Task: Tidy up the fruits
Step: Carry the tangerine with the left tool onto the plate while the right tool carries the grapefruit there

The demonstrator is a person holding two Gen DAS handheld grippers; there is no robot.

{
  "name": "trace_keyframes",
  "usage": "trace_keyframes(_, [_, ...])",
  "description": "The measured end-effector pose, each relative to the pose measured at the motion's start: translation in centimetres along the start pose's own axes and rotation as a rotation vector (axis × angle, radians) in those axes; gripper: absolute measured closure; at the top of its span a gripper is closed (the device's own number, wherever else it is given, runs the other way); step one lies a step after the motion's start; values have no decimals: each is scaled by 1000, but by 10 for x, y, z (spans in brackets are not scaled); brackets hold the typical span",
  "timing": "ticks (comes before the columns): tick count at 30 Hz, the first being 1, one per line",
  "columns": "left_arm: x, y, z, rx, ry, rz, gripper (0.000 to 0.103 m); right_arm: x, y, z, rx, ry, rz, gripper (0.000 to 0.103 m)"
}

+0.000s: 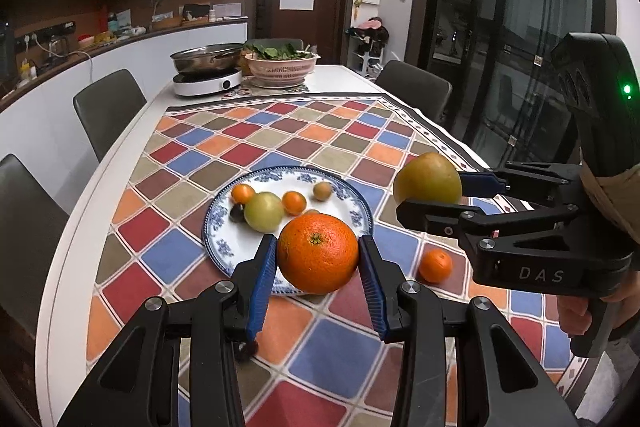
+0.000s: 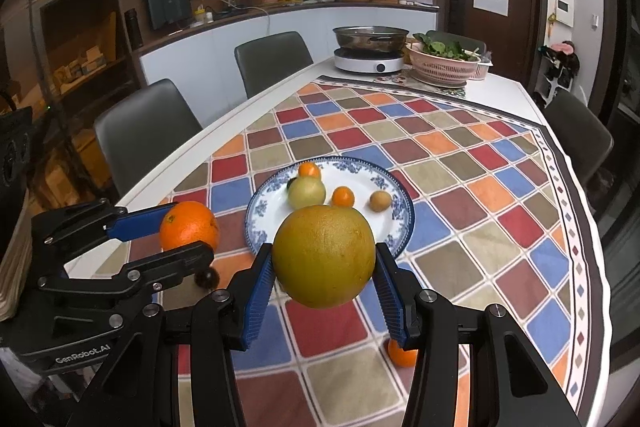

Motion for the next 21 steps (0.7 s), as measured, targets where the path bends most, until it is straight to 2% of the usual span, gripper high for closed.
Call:
trace_keyframes(11, [17,22,-44,14,41,44,63,23,-22,-49,-7,52,-22,54])
trace_keyframes(21, [6,39,-98,29,143,83,63,14,-47,-110,-3,166,-95,54])
Point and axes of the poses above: each gripper's, at about its wrist camera, not at the fingertips, and z roughly against the way its jaws point, y to its left, x to its top, the point moved 8 cm from there along -z, roughly the way its jaws point, and after that the axes turned 5 degrees about z, right-handed, at the moved point
